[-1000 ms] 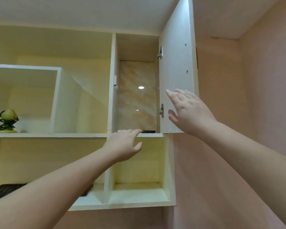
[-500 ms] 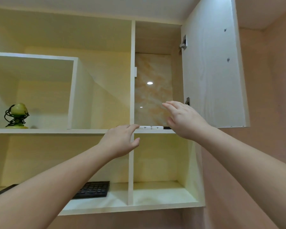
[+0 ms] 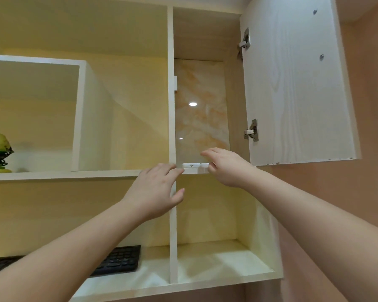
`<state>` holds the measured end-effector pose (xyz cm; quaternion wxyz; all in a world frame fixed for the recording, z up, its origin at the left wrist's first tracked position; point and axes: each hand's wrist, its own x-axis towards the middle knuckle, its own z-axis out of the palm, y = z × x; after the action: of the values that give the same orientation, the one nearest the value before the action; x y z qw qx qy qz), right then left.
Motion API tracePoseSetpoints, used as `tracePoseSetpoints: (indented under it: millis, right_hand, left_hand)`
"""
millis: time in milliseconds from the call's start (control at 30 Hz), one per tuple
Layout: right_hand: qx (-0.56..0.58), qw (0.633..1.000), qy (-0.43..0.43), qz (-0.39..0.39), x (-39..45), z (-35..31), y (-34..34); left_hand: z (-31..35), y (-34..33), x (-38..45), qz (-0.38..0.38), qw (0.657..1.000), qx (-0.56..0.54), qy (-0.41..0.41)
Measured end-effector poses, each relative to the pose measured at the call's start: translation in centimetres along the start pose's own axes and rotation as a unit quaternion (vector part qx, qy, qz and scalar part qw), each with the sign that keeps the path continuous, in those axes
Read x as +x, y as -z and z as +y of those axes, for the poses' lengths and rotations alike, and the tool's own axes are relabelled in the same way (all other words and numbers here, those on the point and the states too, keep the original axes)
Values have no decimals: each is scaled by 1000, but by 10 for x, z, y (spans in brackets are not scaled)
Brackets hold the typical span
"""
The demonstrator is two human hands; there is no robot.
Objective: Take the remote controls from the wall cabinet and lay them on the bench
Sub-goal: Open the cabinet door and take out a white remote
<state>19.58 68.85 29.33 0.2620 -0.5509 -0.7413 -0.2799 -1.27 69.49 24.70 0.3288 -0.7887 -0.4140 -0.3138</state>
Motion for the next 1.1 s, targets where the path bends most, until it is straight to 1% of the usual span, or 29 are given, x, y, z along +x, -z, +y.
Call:
tracePoseSetpoints:
  millis: [167,433,567,700,900,1100]
  right_hand:
    - [48,998,16,-28,17,8,-11]
    - [190,980,18,-64,39,19,-18]
    - [216,973,15,-79,46,18,-25]
    - [230,970,12,-75,48,16,-28]
    - [257,964,18,-65,41,17,-17]
    - [307,949,29,-64,33,23,-5]
  left_hand:
    - [3,-4,10,-2,1000,19,9]
    - [11,-10,27,22,998,56,28]
    - [10,-13,30,32,996,77,34]
    - [12,-14,30,41,995,78,45]
    - [16,-17,35,39,995,65,71]
    - [24,-19,42,53,993,68,82]
